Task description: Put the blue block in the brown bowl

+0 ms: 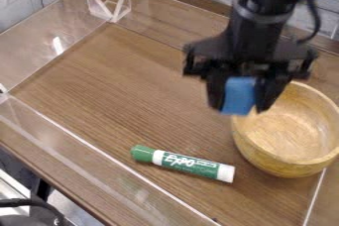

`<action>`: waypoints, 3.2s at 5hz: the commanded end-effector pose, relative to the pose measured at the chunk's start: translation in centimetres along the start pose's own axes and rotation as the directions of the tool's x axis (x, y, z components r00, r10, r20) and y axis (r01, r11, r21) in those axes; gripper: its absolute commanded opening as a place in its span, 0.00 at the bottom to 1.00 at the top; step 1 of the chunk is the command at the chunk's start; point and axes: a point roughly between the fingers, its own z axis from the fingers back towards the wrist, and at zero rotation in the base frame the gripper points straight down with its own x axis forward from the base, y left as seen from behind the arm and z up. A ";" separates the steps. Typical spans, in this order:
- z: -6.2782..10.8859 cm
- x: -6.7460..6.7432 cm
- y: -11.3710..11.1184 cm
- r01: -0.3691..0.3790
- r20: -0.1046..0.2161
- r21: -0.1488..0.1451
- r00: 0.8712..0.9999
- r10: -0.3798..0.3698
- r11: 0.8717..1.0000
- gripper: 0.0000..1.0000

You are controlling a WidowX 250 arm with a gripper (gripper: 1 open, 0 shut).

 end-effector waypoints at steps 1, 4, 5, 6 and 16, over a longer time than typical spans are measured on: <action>2.9 2.0 -1.3 0.099 0.032 -0.090 0.995 -0.096 0.991 0.00; 3.1 1.3 -2.6 0.251 0.052 -0.138 0.968 -0.246 0.958 0.00; 2.6 0.8 -3.0 0.281 0.063 -0.150 0.960 -0.274 0.948 0.00; 2.6 0.6 -3.1 0.315 0.074 -0.159 0.949 -0.307 0.936 0.00; 3.2 -0.7 -2.6 0.462 0.132 -0.176 0.886 -0.445 0.869 0.00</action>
